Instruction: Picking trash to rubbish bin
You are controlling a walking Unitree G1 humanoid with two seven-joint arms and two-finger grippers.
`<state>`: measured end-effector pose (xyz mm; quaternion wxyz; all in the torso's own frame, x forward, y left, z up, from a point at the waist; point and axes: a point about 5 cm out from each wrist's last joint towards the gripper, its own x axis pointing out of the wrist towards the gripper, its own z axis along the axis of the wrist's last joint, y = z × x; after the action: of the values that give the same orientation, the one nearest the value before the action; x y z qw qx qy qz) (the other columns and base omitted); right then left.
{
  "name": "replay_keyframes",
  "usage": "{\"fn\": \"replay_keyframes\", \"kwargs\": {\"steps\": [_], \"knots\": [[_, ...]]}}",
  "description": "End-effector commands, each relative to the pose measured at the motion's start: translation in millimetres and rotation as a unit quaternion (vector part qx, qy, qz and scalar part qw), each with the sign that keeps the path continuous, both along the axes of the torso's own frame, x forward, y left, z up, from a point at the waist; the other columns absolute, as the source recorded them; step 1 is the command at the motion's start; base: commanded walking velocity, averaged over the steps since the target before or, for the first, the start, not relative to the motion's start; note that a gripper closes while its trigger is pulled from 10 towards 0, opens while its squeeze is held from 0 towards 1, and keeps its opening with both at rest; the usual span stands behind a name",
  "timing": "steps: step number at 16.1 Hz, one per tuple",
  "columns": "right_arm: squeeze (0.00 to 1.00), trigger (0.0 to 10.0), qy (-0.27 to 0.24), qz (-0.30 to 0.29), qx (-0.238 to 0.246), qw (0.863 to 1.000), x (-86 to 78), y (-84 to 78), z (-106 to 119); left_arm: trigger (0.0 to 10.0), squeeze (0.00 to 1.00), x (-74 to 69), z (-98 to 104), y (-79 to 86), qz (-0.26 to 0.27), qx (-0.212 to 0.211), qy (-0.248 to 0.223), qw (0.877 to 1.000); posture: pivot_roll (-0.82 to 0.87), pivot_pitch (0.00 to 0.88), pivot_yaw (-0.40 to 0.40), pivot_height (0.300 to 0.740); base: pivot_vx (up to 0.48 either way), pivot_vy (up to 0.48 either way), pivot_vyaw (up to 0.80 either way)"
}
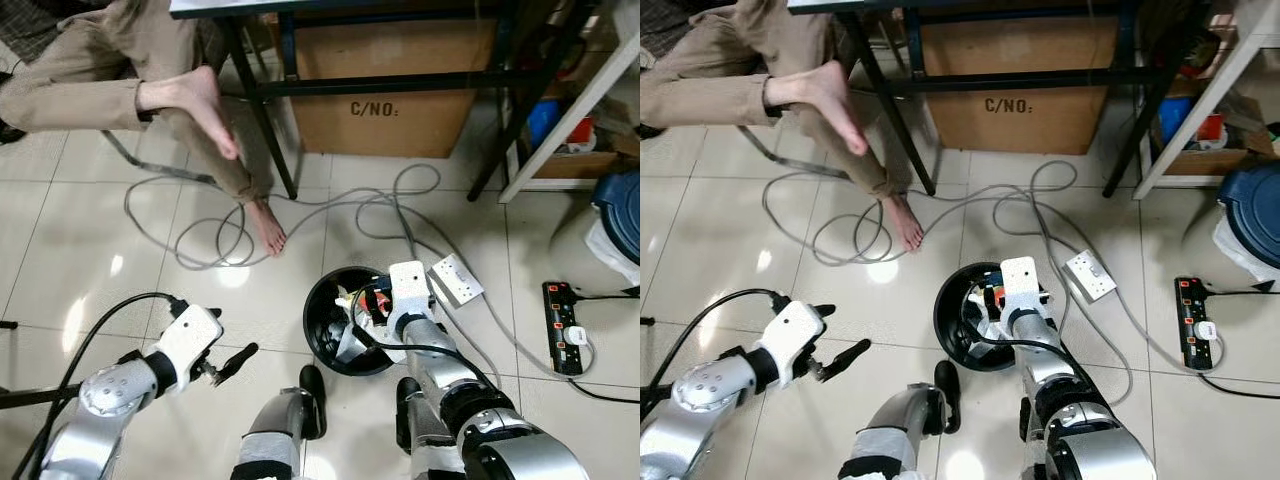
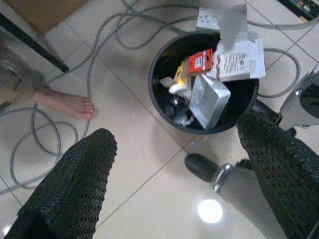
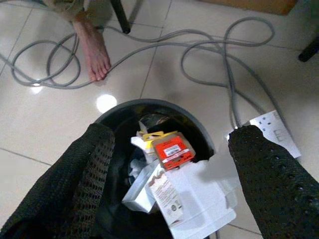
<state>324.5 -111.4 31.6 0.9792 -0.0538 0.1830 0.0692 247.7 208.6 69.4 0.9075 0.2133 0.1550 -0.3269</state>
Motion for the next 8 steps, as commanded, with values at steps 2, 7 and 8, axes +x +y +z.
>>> {"fn": "replay_keyframes", "kwargs": {"steps": [2, 7, 8], "knots": [[0.00, 10.0, -0.009, 0.009, 0.005, 1.000, -3.9, 0.3, -1.4, 10.0, 0.00, -3.9, -12.7, 1.1, 0.008, 0.008, 0.019, 1.000, 0.11, 0.351, 0.146, 0.740, 0.000, 0.000, 0.00], [0.00, 10.0, -0.109, -0.001, 0.014, 0.994, -4.7, -16.4, 27.7, 10.0, 0.00, 13.3, -10.4, -14.8, 0.012, -0.016, -0.008, 1.000, 0.05, 0.297, 0.129, 0.740, 0.000, 0.000, 0.00], [0.00, 10.0, -0.126, -0.001, 0.007, 0.992, -7.6, -21.1, 33.5, 10.0, 0.00, 16.7, -10.5, -20.0, 0.011, -0.023, -0.012, 1.000, 0.03, 0.282, 0.125, 0.740, 0.000, 0.000, 0.00]]}}
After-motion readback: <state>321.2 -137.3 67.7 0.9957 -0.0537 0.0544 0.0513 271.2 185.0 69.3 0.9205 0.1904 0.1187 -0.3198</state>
